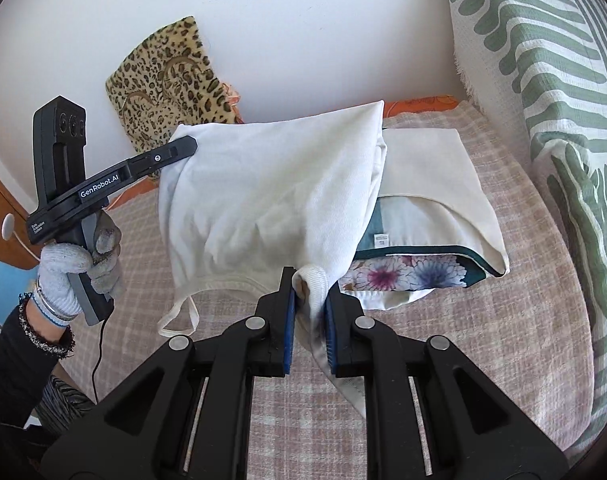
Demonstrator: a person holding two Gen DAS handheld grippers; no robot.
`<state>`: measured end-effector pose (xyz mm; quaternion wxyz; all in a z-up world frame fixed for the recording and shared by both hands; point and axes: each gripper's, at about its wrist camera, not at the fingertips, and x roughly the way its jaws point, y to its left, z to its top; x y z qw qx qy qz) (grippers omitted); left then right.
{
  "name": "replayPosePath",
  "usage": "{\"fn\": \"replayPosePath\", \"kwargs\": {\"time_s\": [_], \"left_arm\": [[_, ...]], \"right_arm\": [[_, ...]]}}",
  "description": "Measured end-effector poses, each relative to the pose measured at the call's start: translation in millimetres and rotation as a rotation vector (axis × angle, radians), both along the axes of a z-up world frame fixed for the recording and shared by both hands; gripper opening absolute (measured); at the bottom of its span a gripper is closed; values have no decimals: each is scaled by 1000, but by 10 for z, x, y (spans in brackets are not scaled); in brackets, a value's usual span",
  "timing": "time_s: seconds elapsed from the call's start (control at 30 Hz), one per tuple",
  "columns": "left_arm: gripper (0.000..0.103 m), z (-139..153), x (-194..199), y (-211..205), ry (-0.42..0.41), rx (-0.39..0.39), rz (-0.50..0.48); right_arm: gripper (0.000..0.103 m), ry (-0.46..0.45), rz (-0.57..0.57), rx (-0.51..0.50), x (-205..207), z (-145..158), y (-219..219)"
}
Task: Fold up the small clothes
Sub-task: 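Lift the folded camisole with both grippers and carry it onto the clothes stack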
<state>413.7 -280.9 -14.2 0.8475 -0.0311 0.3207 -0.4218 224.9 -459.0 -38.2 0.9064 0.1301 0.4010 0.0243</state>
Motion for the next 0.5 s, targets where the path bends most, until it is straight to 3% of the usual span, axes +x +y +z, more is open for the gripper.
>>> {"fn": "replayPosePath", "kwargs": {"time_s": [0.37, 0.5], "left_arm": [[7, -221, 333, -573, 27, -3, 30], [7, -327, 458, -653, 41, 15, 48]], "right_arm": [[13, 93, -54, -222, 607, -26, -462], [13, 119, -77, -231, 794, -158, -599]]}}
